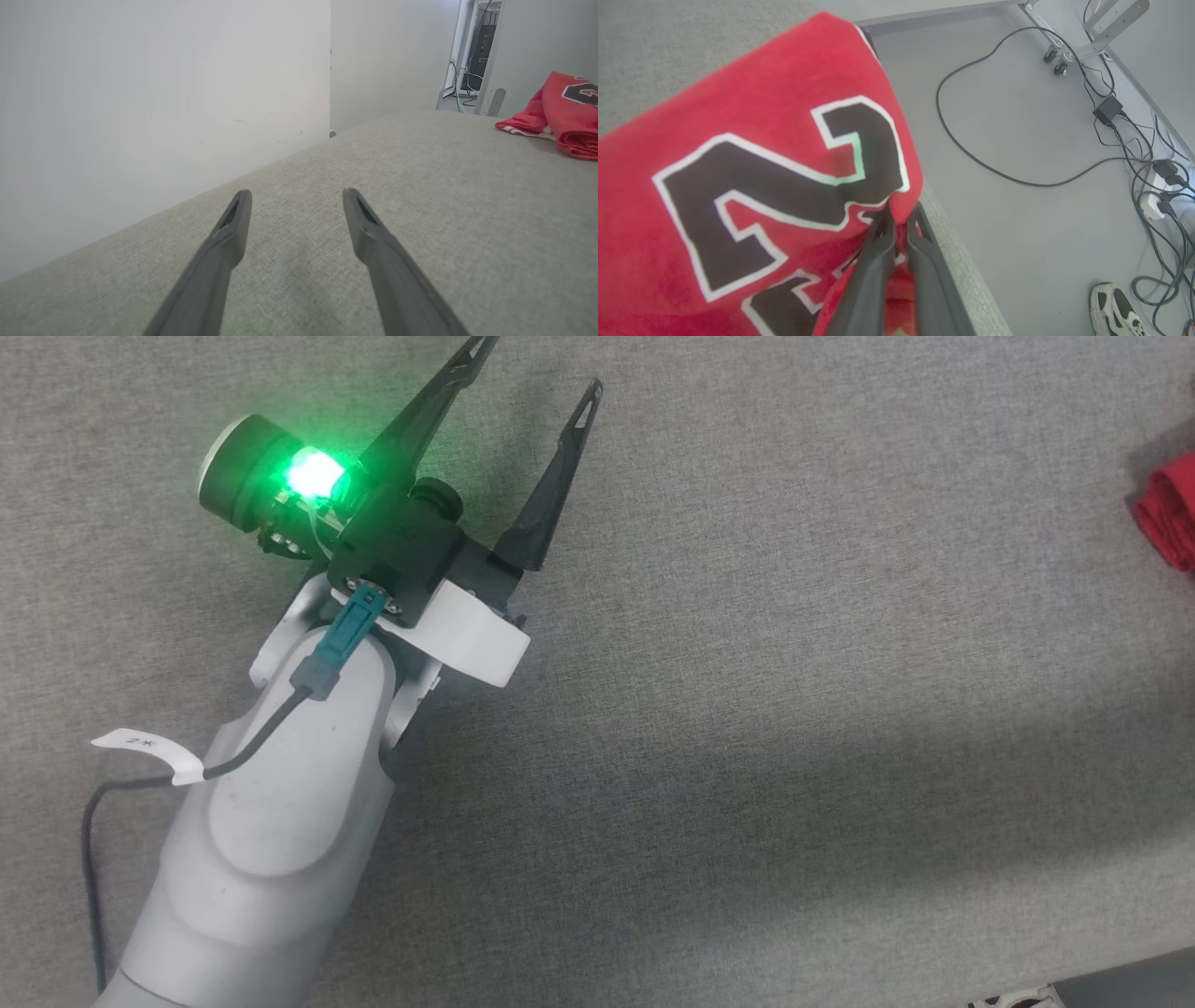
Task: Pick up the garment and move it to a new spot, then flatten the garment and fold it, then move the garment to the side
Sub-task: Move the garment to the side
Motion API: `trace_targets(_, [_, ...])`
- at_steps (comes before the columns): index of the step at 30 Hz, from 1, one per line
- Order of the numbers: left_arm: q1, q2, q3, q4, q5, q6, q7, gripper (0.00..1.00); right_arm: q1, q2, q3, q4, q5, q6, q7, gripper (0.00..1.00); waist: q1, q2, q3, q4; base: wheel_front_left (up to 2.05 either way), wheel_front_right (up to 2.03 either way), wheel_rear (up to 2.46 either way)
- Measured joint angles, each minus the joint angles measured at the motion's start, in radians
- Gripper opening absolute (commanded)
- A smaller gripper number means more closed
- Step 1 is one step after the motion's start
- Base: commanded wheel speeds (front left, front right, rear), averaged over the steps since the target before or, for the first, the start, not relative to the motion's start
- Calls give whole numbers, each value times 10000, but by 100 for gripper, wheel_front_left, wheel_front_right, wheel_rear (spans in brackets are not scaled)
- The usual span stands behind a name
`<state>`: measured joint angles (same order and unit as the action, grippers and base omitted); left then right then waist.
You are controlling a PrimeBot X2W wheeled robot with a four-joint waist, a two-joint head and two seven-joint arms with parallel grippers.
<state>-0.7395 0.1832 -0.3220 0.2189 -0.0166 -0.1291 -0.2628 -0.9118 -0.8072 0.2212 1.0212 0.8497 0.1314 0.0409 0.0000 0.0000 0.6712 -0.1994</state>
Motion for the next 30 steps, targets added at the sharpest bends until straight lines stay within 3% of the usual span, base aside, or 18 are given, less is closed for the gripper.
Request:
trace_targets(1, [2,-2,-4,15,-6,0,0,100,-42,31,88,117,-8,0,-111,14,0,0,-38,17,0,0,0])
trace_targets(2, [8,2,0,40,-15,0,0,100,-78,44,184,219,-6,0,-153,89,0,0,-85,36,0,0,0])
trace_targets(3, [29,13,10,67,-23,6,2,100,-105,31,309,288,-8,0,-259,100,0,0,-143,57,0,0,0])
trace_targets(8, [685,-90,86,161,-286,79,4,100,14,-161,892,314,-111,0,-918,100,0,0,-706,218,0,0,0])
trace_targets(18, [3089,-466,823,140,-943,159,8,100,1698,-36,2700,-1480,-119,2,-2412,100,0,0,-2569,769,0,0,0])
trace_targets(26, [5456,-755,1877,203,-1471,100,12,100,3265,752,3616,-2276,-763,0,-2982,100,0,1,-4244,1650,0,0,0])
trace_targets(30, [6529,-882,2385,221,-1593,58,13,100,3975,1365,3570,-2855,-1022,0,-3007,100,0,1,-5032,2116,0,0,0])
